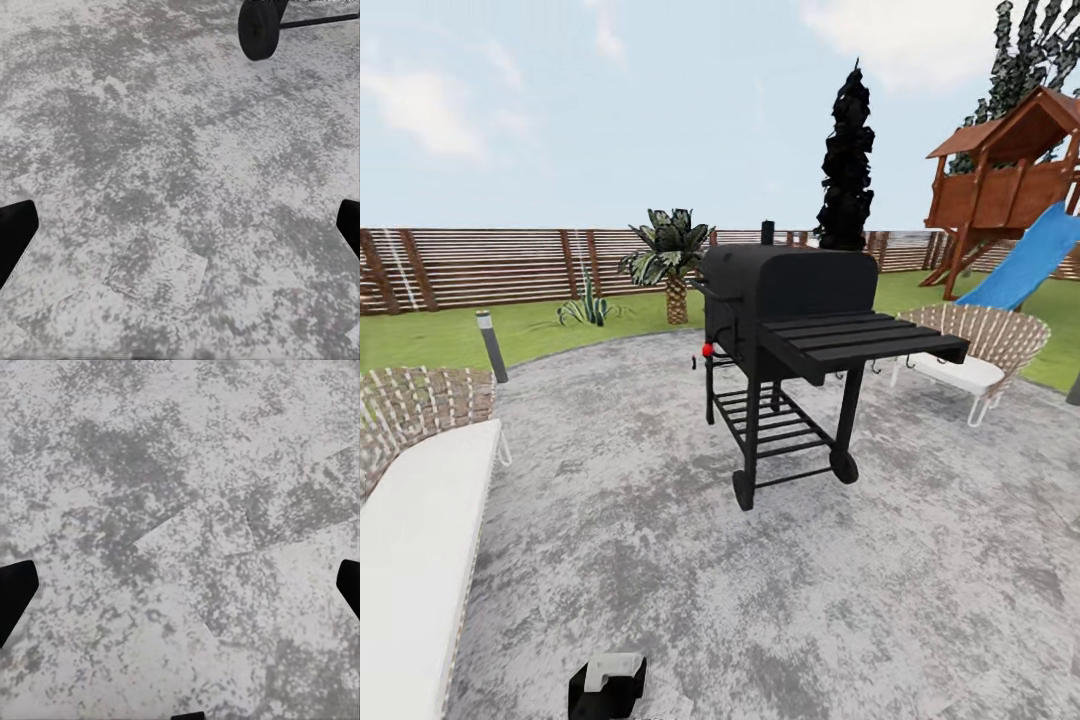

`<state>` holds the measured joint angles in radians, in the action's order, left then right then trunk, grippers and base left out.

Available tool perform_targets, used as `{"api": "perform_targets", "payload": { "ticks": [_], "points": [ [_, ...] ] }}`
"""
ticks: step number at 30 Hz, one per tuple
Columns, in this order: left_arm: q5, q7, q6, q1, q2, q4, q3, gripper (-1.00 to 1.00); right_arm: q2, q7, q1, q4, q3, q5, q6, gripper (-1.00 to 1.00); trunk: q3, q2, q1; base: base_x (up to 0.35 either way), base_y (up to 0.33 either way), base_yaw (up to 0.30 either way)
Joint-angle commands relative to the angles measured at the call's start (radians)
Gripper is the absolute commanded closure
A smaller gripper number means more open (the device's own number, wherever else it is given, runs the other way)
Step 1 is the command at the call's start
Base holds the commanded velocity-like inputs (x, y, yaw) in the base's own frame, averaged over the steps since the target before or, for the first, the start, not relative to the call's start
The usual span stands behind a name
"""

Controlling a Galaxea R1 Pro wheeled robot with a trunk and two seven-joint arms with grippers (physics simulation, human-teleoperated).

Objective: Pick up the pesticide atomizer in the garden and spray insectifuge to fully cover both potted plants in the garden.

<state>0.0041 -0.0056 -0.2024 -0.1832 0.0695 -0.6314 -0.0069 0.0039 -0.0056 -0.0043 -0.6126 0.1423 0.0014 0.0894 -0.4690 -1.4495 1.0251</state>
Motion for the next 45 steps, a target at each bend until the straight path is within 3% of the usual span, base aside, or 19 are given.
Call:
{"api": "perform_targets", "payload": {
  "ticks": [1, 15, 26, 45],
  "points": [
    [0.001, -0.001, -0.003, -0.001, 0.0, 0.001, -0.001, -1.0, 0.0, -0.001, 0.0, 0.0, 0.002, 0.0, 0.003, -1.0, -0.001, -0.001, 0.0, 0.0, 0.0, 0.286],
    [0.001, -0.001, -0.003, -0.001, 0.0, 0.001, 0.001, -1.0, 0.0, -0.001, 0.0, 0.0, 0.002, 0.0, 0.003, -1.0, -0.001, -0.001, 0.0, 0.031, 0.0, 0.286],
    [0.003, -0.001, -0.003, -0.001, 0.0, 0.002, 0.0, -1.0, 0.0, 0.0, 0.0, -0.001, 0.001, 0.001, 0.003, -1.0, -0.001, -0.001, 0.0, 0.262, 0.0, 0.274],
    [0.004, -0.001, -0.003, -0.001, 0.001, 0.003, 0.001, -1.0, 0.001, 0.0, 0.0, -0.004, 0.002, 0.0, 0.003, -1.0, -0.001, -0.001, 0.0, 0.332, 0.01, 0.019]
  ]
}}
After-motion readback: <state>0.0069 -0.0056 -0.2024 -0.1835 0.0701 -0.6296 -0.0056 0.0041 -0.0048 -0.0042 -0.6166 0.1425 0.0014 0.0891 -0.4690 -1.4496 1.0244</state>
